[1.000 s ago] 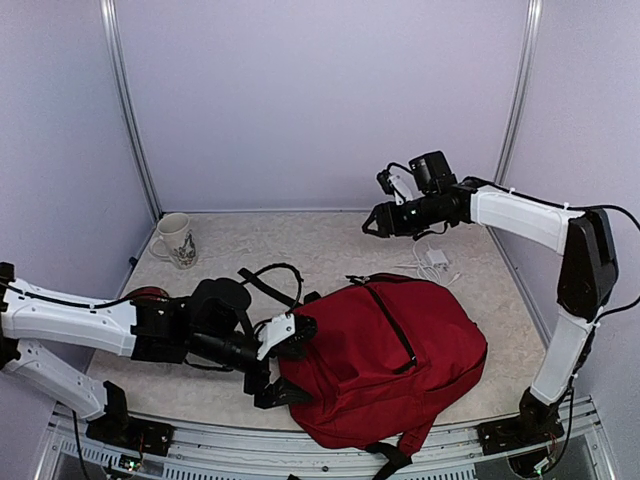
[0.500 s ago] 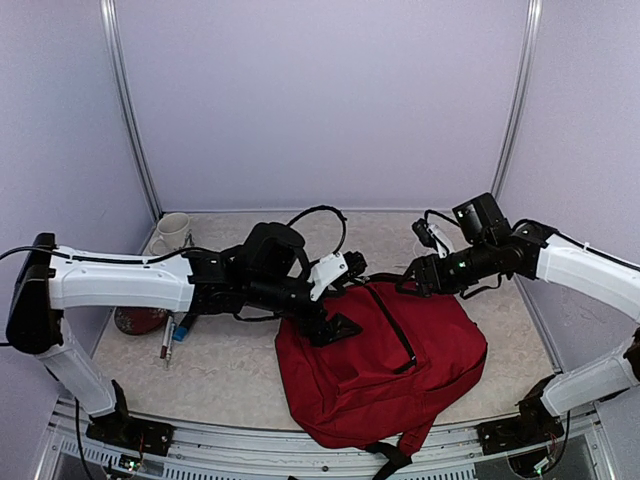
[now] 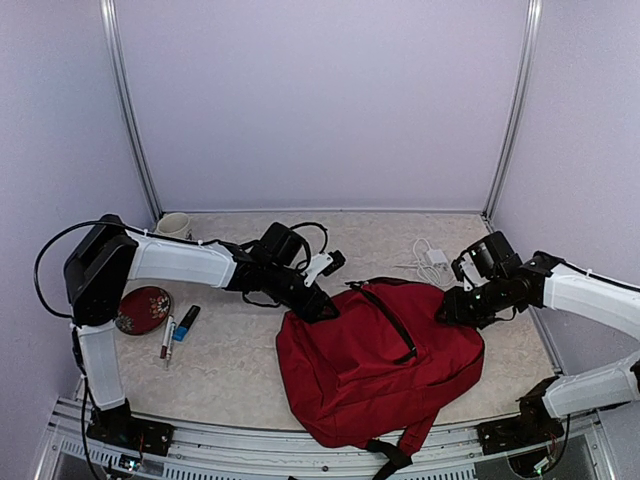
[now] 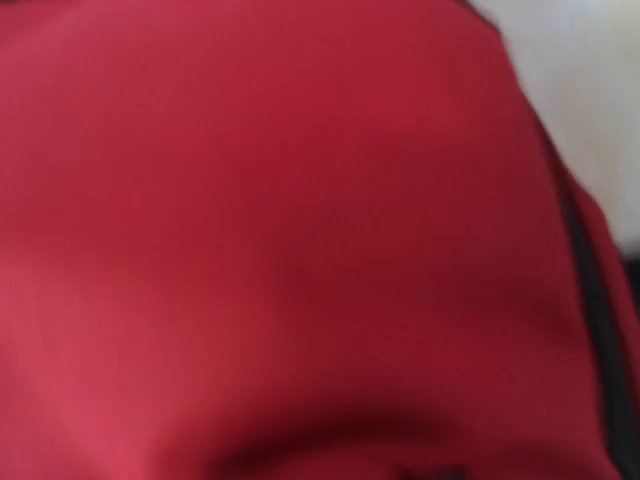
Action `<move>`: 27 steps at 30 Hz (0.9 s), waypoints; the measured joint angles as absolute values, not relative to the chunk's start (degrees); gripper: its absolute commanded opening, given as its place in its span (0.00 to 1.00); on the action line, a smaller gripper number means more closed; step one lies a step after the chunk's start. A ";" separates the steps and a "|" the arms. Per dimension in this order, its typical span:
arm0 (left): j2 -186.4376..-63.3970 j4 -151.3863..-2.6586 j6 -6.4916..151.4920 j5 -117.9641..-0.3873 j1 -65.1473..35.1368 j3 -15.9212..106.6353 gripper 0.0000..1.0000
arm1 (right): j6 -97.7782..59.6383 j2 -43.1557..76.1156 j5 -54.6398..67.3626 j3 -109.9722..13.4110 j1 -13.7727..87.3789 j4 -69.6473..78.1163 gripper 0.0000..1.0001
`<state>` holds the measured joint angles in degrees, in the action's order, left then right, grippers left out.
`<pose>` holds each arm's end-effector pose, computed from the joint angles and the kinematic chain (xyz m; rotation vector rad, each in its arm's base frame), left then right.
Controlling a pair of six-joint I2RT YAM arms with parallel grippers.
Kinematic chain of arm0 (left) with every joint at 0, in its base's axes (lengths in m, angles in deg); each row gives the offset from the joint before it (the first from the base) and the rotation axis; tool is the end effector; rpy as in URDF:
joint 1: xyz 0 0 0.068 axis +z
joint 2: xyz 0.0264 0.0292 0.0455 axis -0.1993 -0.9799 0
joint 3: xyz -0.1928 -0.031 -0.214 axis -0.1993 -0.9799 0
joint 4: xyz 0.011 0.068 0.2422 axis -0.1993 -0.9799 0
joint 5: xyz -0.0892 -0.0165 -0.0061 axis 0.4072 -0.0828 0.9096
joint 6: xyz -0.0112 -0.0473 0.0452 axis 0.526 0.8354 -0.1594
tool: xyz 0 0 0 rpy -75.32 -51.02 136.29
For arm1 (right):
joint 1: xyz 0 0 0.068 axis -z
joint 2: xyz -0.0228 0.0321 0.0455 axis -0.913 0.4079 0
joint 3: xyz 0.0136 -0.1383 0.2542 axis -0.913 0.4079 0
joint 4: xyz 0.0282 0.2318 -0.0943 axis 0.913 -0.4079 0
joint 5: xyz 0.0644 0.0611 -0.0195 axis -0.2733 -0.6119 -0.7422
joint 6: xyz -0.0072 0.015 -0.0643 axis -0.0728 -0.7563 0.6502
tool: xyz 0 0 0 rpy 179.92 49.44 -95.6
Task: Pack the student bag
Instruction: Rotate the student bag at the center of the board.
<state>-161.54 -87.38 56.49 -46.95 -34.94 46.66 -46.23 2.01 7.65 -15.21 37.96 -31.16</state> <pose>0.2836 -0.3250 0.1851 1.2130 2.1414 -0.7624 0.1829 0.1037 0.2215 0.1015 2.7037 0.5014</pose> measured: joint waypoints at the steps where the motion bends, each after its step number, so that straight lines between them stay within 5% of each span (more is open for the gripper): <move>1: -161.21 -87.14 56.58 -46.20 -34.98 45.96 0.48 | -46.04 3.28 7.35 -15.34 38.03 -29.28 0.26; 7: -154.52 -85.50 56.84 -45.42 -34.59 36.80 0.48 | -42.67 18.27 4.55 -25.11 38.25 -21.91 0.21; 12: -144.21 -85.26 58.96 -49.70 -34.83 27.25 0.72 | -38.14 32.37 -0.74 -37.75 38.18 -17.76 0.22; 16: -134.37 -85.63 60.65 -60.61 -36.93 23.05 0.76 | -35.52 39.65 -3.60 -47.04 37.92 -16.95 0.29; 21: -128.93 -85.67 58.92 -70.07 -47.01 27.56 0.74 | -33.21 37.61 -2.51 -50.91 37.92 -18.87 0.36; 27: -142.15 -89.41 56.73 -64.02 -57.21 48.32 0.73 | -33.05 23.97 -0.30 -41.40 37.92 -20.71 0.38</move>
